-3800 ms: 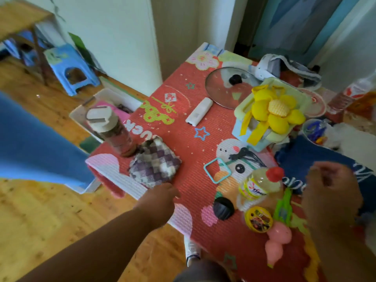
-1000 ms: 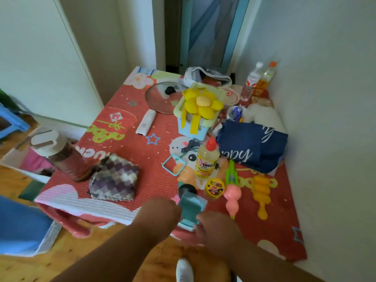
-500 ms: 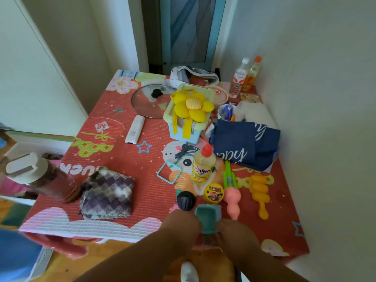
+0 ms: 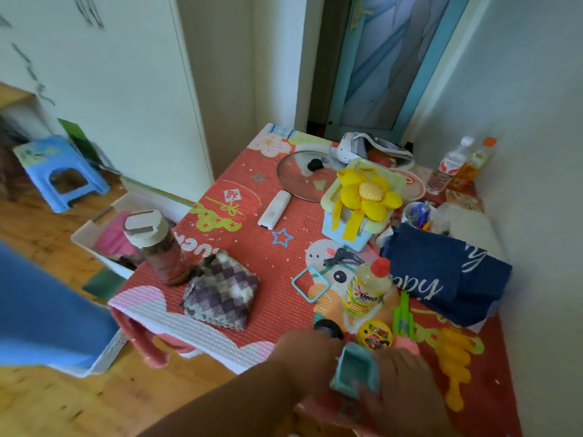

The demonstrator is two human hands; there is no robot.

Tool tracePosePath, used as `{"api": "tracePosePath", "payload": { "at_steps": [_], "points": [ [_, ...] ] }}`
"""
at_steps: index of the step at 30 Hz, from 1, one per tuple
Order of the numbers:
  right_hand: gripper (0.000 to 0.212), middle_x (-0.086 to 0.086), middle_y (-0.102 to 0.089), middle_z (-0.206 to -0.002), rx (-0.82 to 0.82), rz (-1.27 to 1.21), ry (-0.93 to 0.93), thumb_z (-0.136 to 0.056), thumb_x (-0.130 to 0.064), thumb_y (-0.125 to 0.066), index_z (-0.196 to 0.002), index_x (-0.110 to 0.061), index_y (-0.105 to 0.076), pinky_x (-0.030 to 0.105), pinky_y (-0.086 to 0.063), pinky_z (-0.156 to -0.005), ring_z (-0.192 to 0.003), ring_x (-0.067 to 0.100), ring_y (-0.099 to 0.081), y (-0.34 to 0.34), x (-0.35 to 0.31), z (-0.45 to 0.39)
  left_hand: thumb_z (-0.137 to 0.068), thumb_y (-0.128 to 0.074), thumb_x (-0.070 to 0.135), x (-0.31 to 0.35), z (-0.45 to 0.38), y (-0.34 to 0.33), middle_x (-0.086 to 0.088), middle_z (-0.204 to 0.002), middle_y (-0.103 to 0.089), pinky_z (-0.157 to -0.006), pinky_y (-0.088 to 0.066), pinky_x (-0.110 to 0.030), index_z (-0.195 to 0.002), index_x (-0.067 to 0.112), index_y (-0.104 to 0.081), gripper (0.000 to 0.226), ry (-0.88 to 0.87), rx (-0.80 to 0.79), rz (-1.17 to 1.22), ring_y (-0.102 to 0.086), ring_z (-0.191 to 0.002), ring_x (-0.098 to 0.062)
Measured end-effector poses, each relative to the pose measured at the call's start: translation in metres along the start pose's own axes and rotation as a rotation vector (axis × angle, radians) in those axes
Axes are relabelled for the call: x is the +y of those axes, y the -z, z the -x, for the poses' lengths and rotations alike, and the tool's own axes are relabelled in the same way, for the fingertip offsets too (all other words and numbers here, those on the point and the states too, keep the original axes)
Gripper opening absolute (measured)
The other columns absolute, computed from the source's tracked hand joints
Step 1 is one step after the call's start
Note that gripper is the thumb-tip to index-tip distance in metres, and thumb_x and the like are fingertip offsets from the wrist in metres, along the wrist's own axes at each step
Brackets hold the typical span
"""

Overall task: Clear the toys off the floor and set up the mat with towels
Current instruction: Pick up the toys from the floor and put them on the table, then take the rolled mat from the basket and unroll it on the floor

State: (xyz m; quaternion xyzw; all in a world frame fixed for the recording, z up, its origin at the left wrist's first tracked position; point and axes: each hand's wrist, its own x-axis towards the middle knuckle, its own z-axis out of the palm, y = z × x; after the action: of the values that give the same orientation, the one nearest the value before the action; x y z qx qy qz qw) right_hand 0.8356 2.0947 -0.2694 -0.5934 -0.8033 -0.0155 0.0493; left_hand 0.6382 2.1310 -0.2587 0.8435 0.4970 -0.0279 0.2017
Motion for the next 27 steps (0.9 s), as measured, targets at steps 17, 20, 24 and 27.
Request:
{"api": "tracePosePath", "payload": {
  "at_steps": [17,20,24,27],
  "points": [
    [0.018,-0.001,-0.066,-0.075,0.044,-0.611,0.56,-0.088,-0.023,-0.046,-0.086,-0.017,-0.063,0.036,-0.039,-0.062,-0.072,0.021,-0.059,0.064,-0.389,-0.111,-0.094,-0.042,0.034,-0.208,0.29,0.072,0.004,-0.098,-0.063,-0.071,-0.047,-0.036,-0.1,0.026,-0.06,0.02,0.688,0.663,0.191,-0.06,-0.091,-0.023],
    [0.017,0.003,-0.07,-0.09,-0.027,-0.672,0.627,-0.094,-0.023,-0.05,-0.105,-0.018,-0.062,0.039,-0.041,-0.069,-0.086,0.025,-0.063,0.063,-0.464,-0.108,-0.094,-0.044,0.036,-0.25,0.362,0.078,0.007,-0.103,-0.064,-0.076,-0.05,-0.037,-0.105,0.029,-0.06,0.02,0.821,0.716,0.172,-0.061,-0.094,-0.021],
    [0.017,-0.002,-0.065,-0.078,-0.089,-0.766,0.651,-0.093,-0.027,-0.054,-0.11,-0.025,-0.057,0.035,-0.037,-0.063,-0.081,0.024,-0.062,0.069,-0.536,-0.113,-0.091,-0.051,0.033,-0.29,0.431,0.077,0.008,-0.114,-0.06,-0.083,-0.048,-0.032,-0.114,0.033,-0.057,0.024,0.992,0.695,0.195,-0.059,-0.104,-0.019],
    [0.014,-0.005,-0.047,-0.061,-0.146,-0.788,0.639,-0.09,-0.028,-0.062,-0.103,-0.026,-0.057,0.031,-0.035,-0.058,-0.062,0.013,-0.054,0.073,-0.582,-0.129,-0.088,-0.056,0.032,-0.323,0.469,0.076,0.007,-0.12,-0.054,-0.09,-0.043,-0.031,-0.123,0.036,-0.051,0.036,1.061,0.628,0.153,-0.054,-0.112,-0.019]
  ]
}}
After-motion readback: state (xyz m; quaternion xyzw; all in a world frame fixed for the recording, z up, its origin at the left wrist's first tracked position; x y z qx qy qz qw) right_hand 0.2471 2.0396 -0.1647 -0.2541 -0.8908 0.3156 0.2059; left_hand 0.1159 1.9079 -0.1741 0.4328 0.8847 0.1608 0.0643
